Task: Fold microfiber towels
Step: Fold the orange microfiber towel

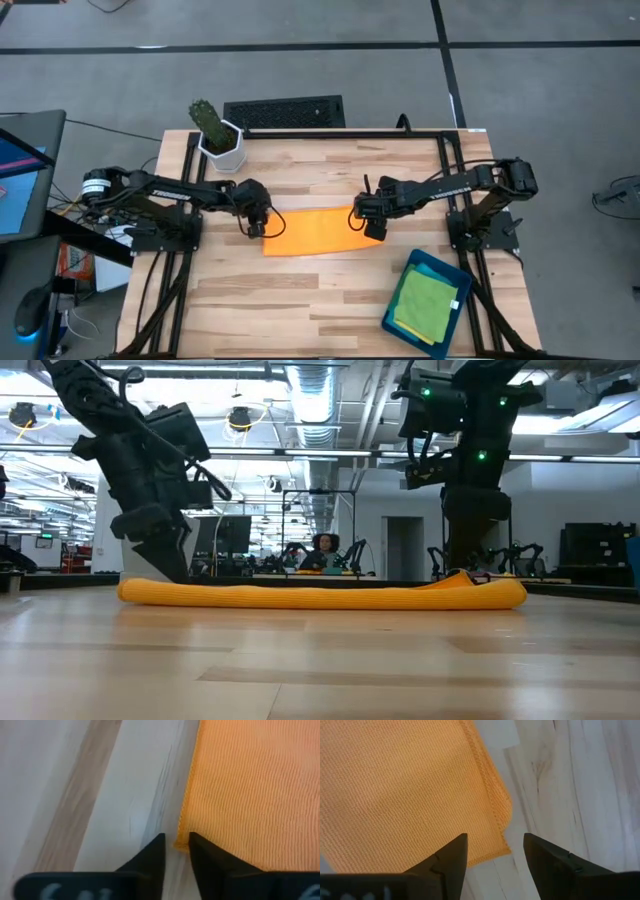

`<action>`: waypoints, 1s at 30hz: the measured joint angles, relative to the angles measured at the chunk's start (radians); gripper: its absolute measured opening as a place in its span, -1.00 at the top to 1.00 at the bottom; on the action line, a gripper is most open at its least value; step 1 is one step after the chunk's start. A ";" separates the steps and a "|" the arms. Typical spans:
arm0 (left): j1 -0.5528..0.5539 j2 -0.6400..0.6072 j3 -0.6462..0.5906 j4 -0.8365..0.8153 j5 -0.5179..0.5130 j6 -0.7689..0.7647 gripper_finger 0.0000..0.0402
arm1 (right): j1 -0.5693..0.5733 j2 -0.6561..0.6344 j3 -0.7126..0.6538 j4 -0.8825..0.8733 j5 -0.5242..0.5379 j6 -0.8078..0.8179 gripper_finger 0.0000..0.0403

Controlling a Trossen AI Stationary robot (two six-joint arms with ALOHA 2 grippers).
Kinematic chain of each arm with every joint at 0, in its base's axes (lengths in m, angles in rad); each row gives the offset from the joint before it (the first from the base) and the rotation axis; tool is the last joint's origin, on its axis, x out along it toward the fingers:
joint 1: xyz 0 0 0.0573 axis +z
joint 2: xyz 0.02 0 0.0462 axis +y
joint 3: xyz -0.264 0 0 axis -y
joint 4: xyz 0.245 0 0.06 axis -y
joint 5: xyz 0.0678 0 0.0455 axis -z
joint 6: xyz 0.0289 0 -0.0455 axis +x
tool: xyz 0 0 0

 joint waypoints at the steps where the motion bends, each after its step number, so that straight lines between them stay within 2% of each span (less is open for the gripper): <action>1: 0.000 0.000 0.000 0.002 0.000 0.003 0.67 | 0.000 0.000 0.000 0.000 0.000 0.000 -0.08; 6: 0.000 -0.003 0.000 0.011 -0.028 -0.013 0.95 | 0.000 0.000 0.000 -0.007 0.001 0.015 -0.08; 12: -0.031 -0.004 0.031 -0.044 -0.033 -0.064 0.99 | -0.031 0.000 0.000 -0.058 0.002 0.058 -0.08; 19: -0.109 -0.004 0.080 -0.141 -0.117 -0.091 1.00 | -0.071 0.000 0.000 -0.055 0.000 0.035 -0.08; 24: -0.122 -0.004 0.081 -0.112 -0.125 -0.068 0.99 | -0.085 0.000 0.000 -0.055 -0.011 0.033 -0.08; 27: -0.110 -0.004 0.081 -0.055 -0.126 -0.011 0.91 | -0.082 0.000 0.000 -0.056 -0.023 0.033 -0.08; 30: -0.084 -0.001 0.081 -0.038 -0.124 0.031 0.74 | -0.076 0.000 0.000 -0.056 -0.026 0.033 -0.08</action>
